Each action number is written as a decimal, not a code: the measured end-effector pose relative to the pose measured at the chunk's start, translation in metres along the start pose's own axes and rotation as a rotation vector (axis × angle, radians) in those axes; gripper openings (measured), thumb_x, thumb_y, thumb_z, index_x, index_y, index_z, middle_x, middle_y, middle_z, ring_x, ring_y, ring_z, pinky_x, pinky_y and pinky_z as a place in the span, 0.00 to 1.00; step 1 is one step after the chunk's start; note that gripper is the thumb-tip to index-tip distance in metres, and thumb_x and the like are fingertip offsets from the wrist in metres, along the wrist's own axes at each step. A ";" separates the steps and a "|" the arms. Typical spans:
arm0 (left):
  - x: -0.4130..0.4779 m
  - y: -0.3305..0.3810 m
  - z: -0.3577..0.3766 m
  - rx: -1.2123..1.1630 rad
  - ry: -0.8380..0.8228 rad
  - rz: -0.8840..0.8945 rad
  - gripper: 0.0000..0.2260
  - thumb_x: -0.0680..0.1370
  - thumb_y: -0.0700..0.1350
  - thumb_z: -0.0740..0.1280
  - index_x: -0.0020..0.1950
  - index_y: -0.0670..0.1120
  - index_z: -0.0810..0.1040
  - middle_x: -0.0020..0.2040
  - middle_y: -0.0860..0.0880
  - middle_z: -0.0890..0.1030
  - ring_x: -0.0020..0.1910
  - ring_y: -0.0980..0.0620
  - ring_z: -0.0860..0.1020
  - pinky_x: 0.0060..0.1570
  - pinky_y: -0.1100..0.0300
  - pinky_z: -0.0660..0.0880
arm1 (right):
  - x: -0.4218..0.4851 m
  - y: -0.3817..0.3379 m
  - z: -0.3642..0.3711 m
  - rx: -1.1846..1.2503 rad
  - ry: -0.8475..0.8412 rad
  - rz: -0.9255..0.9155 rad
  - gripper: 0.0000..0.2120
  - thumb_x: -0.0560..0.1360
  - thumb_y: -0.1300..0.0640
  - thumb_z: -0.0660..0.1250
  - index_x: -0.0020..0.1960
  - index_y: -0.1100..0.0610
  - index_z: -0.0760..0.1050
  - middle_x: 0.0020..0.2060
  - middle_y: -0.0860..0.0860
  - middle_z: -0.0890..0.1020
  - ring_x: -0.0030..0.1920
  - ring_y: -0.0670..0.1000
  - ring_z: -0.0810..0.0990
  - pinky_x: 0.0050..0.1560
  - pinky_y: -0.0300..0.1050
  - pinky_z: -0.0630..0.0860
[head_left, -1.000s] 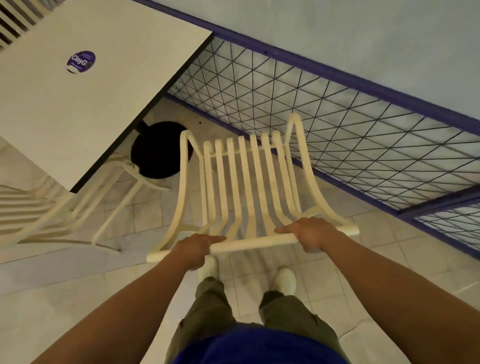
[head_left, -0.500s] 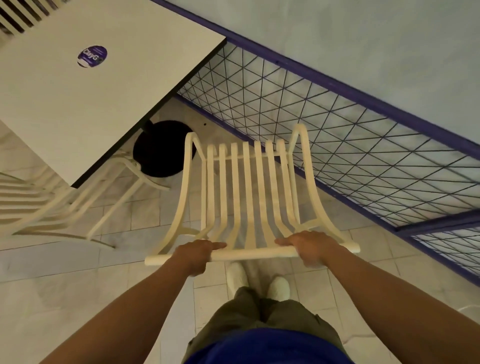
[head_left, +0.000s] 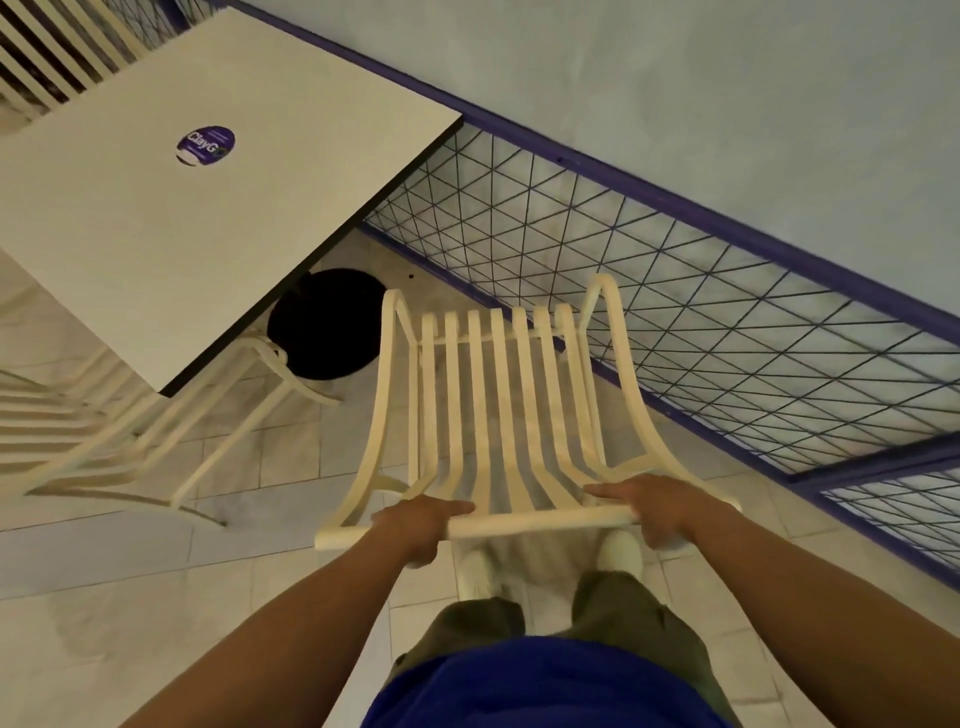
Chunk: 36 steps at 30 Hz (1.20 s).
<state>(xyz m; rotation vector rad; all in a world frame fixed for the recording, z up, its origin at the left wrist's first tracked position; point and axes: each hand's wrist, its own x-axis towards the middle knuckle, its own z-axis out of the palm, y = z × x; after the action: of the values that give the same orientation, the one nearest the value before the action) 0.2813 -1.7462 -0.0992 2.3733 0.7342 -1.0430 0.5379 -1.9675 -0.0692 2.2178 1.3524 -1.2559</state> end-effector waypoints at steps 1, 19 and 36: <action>-0.001 0.000 0.000 0.001 -0.003 -0.001 0.39 0.77 0.36 0.68 0.76 0.70 0.57 0.69 0.49 0.72 0.64 0.45 0.74 0.66 0.41 0.71 | 0.000 0.002 0.001 -0.006 0.011 0.006 0.47 0.72 0.64 0.72 0.76 0.32 0.50 0.69 0.51 0.73 0.63 0.53 0.76 0.62 0.50 0.75; -0.012 0.041 0.008 -0.106 0.057 -0.070 0.36 0.79 0.38 0.66 0.77 0.68 0.56 0.70 0.49 0.72 0.62 0.48 0.76 0.61 0.50 0.76 | 0.020 0.042 -0.038 -0.116 -0.113 -0.151 0.37 0.76 0.61 0.68 0.73 0.30 0.58 0.68 0.51 0.72 0.62 0.54 0.74 0.62 0.49 0.72; 0.026 0.140 -0.009 -0.325 0.100 -0.231 0.37 0.78 0.38 0.67 0.77 0.68 0.56 0.68 0.49 0.74 0.61 0.47 0.76 0.59 0.49 0.77 | 0.061 0.112 -0.139 -0.453 -0.175 -0.266 0.42 0.77 0.70 0.62 0.75 0.31 0.54 0.68 0.57 0.70 0.62 0.58 0.75 0.58 0.49 0.74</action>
<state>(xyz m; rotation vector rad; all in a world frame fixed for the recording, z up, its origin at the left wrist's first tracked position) 0.3883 -1.8396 -0.0885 2.1064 1.1431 -0.8213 0.7162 -1.9082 -0.0568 1.6282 1.6996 -1.0585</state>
